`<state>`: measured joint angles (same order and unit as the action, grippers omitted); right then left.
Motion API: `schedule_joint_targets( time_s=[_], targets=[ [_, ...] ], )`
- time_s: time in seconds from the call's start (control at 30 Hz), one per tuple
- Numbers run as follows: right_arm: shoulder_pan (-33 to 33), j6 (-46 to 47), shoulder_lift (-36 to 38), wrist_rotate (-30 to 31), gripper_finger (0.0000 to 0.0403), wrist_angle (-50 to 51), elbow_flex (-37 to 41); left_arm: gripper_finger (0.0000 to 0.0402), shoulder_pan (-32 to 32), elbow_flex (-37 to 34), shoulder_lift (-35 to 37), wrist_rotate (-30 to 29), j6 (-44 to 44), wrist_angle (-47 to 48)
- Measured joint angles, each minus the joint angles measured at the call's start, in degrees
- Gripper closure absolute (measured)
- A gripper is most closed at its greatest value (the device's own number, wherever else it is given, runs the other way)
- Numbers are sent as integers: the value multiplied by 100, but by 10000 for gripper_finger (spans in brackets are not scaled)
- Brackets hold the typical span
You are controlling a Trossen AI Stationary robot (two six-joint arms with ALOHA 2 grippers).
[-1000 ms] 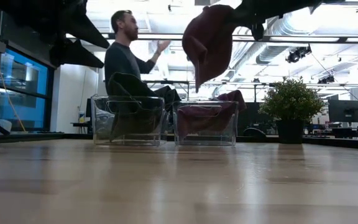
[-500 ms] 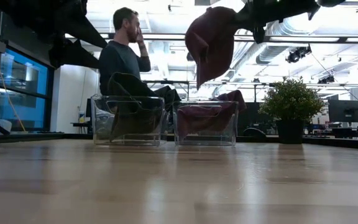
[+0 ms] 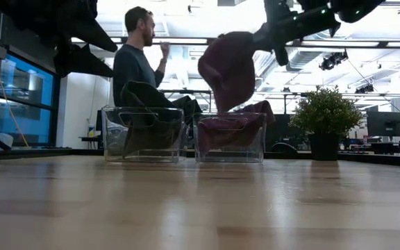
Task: Pick & Place hat
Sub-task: Put the red cap into the right transparent bin
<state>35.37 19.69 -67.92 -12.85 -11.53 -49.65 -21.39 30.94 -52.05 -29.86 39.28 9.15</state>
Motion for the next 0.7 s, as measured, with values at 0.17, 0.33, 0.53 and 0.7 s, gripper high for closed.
schedule_joint_targets(
  time_s=[0.17,0.33,0.53,0.7],
  targets=[
    [67,153,-247,167,403,-426,0,99,0,0,0,230,2,-2],
    [180,245,-368,295,403,-442,0,99,0,2,0,354,5,-2],
    [186,260,-533,294,403,-485,0,99,0,0,0,360,5,-2],
    [191,281,-733,282,403,-477,0,99,0,0,0,381,5,-2]
  ],
)
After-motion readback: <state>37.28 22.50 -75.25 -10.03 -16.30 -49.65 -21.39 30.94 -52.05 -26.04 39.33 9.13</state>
